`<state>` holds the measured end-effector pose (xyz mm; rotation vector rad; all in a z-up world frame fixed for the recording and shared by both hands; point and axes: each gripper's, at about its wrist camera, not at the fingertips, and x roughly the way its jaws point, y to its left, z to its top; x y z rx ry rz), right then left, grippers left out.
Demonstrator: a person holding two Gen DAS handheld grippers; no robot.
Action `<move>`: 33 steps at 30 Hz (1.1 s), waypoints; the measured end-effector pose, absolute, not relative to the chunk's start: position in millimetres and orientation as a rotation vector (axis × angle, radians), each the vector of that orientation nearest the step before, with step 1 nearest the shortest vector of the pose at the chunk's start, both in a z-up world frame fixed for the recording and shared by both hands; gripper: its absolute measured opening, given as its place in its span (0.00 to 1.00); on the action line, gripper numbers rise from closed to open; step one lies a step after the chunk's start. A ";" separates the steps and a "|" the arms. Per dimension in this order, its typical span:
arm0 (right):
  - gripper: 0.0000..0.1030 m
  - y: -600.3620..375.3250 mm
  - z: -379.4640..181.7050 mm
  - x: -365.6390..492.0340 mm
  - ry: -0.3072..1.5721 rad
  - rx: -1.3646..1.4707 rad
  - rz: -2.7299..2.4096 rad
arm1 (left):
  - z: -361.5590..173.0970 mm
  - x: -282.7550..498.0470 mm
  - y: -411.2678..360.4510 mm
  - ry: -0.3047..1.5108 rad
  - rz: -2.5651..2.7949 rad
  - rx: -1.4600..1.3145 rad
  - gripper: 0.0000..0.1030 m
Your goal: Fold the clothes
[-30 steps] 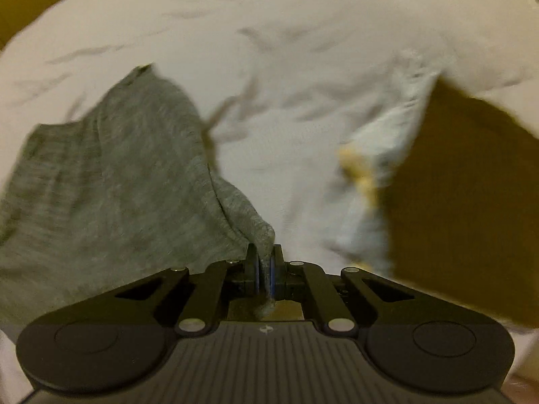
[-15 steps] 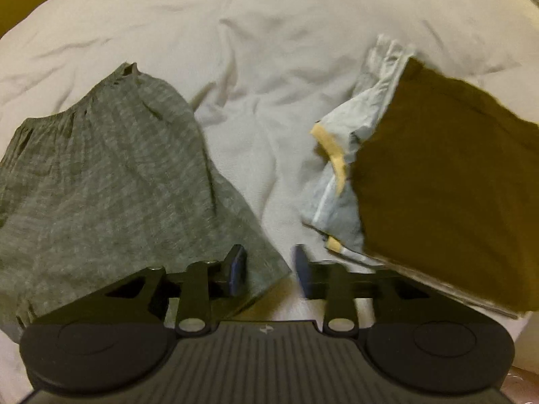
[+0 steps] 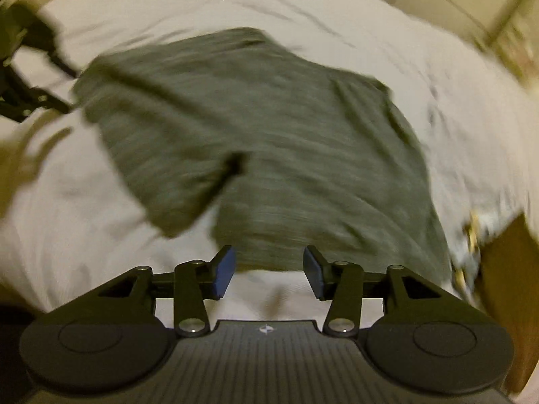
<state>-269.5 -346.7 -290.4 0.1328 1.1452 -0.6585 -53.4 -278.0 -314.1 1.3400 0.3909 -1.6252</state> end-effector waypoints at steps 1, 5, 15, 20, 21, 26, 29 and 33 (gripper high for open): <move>0.46 -341.1 -293.7 -263.0 1.148 0.105 -0.644 | -320.6 -60.6 -272.3 0.326 -1.649 1.372 0.39; 0.46 -314.0 -301.2 -236.3 1.137 -0.036 -0.584 | -338.6 -63.4 -259.9 0.163 -1.646 1.426 0.40; 0.48 -363.4 -325.1 -249.7 0.937 0.685 -0.713 | -314.4 48.5 -275.3 0.752 -1.557 0.943 0.45; 0.48 -393.2 -350.2 -264.4 0.797 0.929 -0.738 | -333.1 79.9 -304.4 0.980 -1.535 0.732 0.45; 0.48 -398.5 -355.2 -266.6 0.772 0.968 -0.733 | -339.6 82.4 -309.8 1.017 -1.537 0.715 0.43; 0.36 -413.3 -370.5 -276.6 0.697 1.107 -0.684 | -346.4 95.6 -317.5 1.154 -1.558 0.620 0.07; 0.05 -418.8 -363.1 -282.5 0.699 1.188 -0.649 | -331.6 101.2 -313.5 1.189 -1.578 0.604 0.03; 0.04 -411.1 -332.1 -292.3 0.719 1.236 -0.596 | -300.5 112.0 -303.1 1.212 -1.588 0.602 0.03</move>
